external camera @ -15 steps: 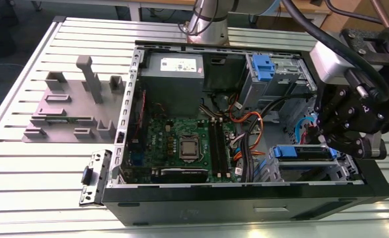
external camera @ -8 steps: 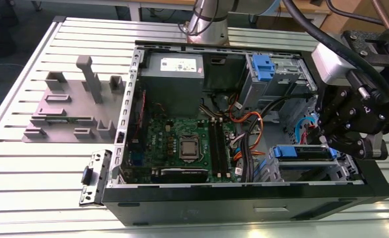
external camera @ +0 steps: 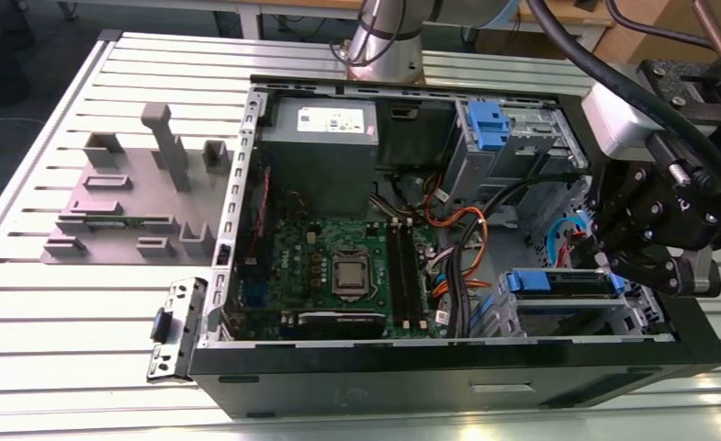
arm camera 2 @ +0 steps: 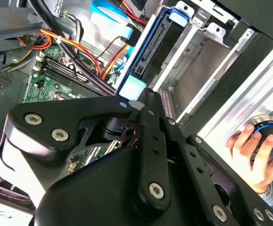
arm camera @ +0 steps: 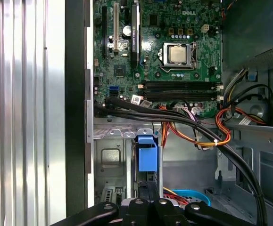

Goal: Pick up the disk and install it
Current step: 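Insert the disk into the insertion slot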

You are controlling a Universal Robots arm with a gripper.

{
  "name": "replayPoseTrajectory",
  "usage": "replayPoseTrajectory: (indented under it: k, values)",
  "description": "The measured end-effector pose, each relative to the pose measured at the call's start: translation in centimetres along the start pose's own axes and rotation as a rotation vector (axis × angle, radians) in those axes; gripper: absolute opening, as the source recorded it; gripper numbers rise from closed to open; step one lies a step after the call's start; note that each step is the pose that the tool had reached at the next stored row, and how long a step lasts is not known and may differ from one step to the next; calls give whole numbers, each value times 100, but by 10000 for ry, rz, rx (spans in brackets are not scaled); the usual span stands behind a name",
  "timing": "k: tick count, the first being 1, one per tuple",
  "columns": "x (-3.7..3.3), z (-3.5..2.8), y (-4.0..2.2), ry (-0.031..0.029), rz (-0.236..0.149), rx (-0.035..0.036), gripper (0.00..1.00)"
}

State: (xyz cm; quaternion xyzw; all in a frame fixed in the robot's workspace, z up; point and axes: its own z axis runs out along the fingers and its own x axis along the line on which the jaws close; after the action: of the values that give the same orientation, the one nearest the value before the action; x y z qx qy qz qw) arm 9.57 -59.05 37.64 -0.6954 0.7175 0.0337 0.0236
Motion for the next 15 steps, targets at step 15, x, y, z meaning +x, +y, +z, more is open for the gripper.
replayPoseTrajectory:
  k: [15]
  values:
    - [-1, 16, -55, 7, 0, 0, 10]
